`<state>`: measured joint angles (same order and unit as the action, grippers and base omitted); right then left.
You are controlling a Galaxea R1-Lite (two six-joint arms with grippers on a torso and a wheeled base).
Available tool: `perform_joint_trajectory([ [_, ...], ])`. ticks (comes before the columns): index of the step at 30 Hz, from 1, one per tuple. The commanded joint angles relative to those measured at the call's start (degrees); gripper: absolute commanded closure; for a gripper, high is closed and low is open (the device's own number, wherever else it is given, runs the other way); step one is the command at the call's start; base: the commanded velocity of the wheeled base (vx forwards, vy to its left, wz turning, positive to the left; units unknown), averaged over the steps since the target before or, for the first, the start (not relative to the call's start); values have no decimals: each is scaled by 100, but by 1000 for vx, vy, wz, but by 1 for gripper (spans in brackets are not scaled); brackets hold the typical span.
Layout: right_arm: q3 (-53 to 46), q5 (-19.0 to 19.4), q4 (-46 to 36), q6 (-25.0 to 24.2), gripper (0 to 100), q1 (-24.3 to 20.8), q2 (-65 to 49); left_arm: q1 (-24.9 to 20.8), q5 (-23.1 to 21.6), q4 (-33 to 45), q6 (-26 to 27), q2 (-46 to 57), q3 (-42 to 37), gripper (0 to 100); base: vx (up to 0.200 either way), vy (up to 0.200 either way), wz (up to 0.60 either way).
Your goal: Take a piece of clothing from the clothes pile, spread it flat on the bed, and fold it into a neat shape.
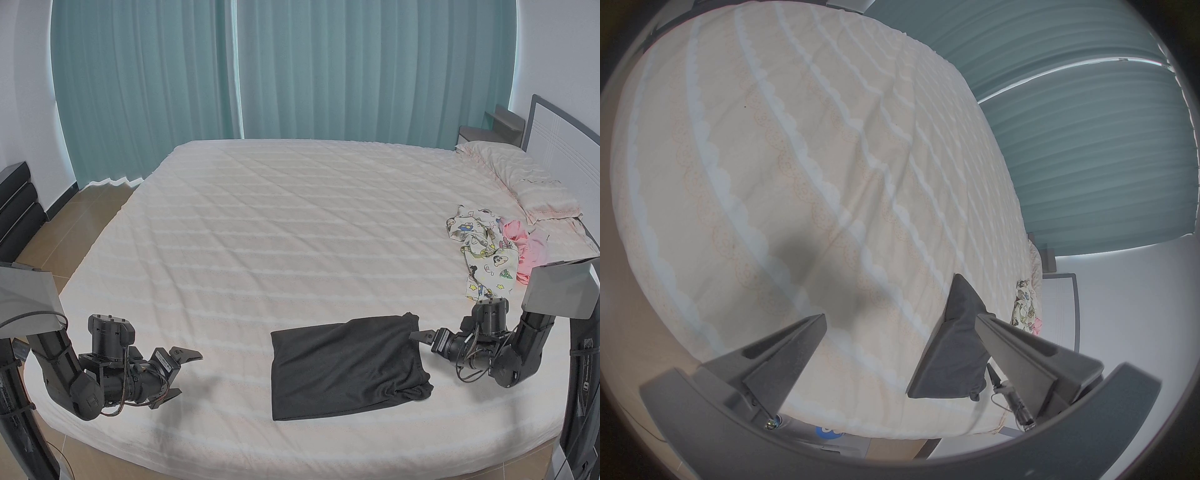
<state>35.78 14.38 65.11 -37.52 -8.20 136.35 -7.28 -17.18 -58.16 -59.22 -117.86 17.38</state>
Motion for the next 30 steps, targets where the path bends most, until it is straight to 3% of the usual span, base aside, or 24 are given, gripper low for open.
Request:
perform_joint_trajectory([
  [1,-968,407,626,175,0,-296,-267,-2,4,-2,-2,-9,2,0,0,0,0],
  [8,-1196,354,635,166,0,-586,-223,-11,4,-2,-2,-18,-7,0,0,0,0],
  [19,-1275,337,793,219,0,-524,-109,-11,4,-2,-2,-27,-7,0,0,0,0],
  [20,-1275,319,793,228,100,-524,-118,-11,4,-2,-2,-27,2,0,0,0,0],
  [30,-1574,196,828,377,100,-392,-197,-2,-5,-538,-2,-158,-165,0,0,0,0],
])
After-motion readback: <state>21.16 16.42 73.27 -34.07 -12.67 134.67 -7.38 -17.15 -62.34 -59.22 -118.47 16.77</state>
